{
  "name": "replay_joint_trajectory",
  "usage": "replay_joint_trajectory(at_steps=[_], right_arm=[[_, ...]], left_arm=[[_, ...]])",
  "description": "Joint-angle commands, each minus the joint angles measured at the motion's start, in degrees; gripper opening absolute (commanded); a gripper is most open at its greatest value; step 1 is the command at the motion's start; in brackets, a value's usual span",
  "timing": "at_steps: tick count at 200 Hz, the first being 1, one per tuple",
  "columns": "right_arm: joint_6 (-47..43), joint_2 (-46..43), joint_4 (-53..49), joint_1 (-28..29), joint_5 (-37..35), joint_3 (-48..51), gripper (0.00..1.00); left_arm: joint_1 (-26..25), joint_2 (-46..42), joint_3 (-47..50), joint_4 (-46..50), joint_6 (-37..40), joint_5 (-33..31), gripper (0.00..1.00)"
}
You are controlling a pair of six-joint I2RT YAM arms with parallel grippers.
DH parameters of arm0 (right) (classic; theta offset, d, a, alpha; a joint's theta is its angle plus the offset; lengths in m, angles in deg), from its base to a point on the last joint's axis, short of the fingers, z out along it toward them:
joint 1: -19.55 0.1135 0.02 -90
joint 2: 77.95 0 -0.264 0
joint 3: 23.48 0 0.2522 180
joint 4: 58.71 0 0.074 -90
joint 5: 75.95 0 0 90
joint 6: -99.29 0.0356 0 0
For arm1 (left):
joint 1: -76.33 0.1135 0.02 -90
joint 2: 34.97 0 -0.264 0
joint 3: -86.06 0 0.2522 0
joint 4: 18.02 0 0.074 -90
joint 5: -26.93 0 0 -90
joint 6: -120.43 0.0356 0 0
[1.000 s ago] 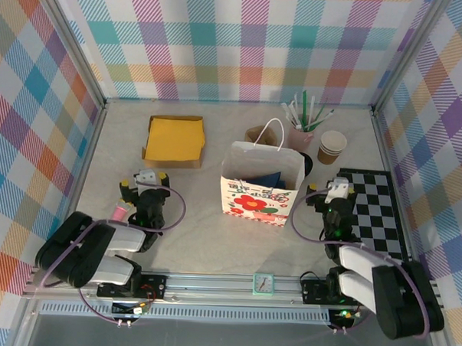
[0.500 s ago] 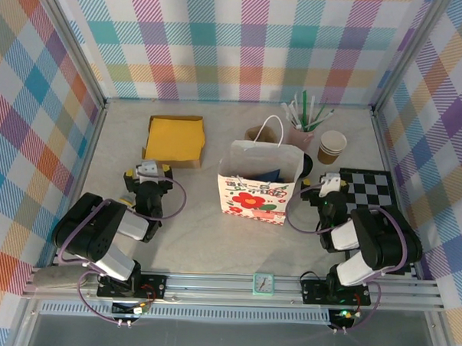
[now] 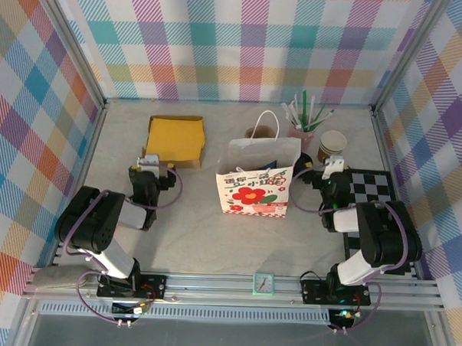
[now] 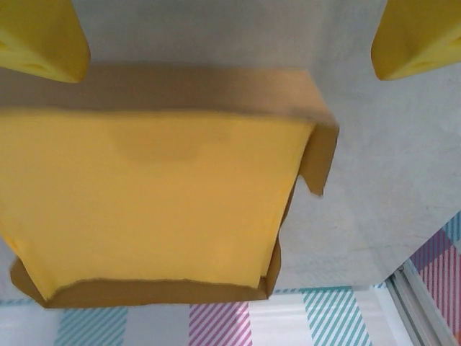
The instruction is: Pack the takeout coffee
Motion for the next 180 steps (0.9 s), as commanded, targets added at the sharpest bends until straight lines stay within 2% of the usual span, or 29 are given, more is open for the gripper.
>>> replay_joint_trajectory(at_steps=[1,180], right_arm=[[3.3,-1.4,-7.5,-1.7,3.0,-1.1,0.99],[3.3,-1.5,-7.4,-1.8,3.0,-1.0,0.99]], left_arm=[[3.3,-1.6,-2.5,9.2,-4.5,5.4,1.0],[3.3,-1.6,-2.6,9.5,-4.4,5.6,1.0]])
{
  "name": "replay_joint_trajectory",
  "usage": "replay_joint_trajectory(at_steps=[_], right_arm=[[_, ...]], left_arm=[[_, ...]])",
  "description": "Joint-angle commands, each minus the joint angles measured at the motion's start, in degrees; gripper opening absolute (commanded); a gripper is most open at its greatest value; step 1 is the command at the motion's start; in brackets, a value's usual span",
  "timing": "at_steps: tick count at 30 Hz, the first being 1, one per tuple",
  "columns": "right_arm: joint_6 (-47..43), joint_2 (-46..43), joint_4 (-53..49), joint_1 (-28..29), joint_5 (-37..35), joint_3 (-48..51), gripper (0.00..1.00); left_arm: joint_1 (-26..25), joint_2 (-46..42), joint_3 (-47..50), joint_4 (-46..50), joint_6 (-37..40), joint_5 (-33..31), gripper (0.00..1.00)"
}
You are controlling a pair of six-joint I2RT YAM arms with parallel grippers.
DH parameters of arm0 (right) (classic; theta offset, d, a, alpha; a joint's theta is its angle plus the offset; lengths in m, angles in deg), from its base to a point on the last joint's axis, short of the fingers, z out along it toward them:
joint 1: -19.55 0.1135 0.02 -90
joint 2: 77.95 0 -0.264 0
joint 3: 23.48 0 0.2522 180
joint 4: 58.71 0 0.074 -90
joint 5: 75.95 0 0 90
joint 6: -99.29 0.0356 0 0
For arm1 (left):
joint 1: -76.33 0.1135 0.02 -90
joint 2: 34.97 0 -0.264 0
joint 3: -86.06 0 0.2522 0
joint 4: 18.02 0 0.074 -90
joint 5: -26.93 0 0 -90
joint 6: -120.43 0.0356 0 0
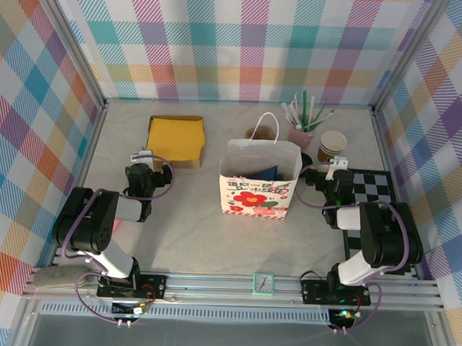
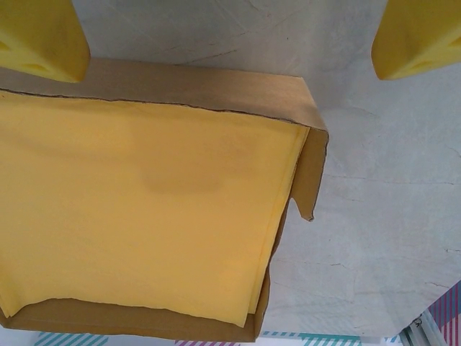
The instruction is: Pack the takeout coffee
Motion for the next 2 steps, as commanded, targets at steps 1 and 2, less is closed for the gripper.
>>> replay_joint_trajectory(at_steps=[1,2], right_arm=[[1.0,-1.0,0.4,0.0,0.9,-0.1,0.99],[1.0,-0.9,0.3,0.0,1.0,-0.2,0.99]], left_arm=[[0.2,-0.7,-0.1,0.3,-0.5,0.9,1.0],[0.1,-0.7,0.0,0.2,-0.5,0.9,1.0]])
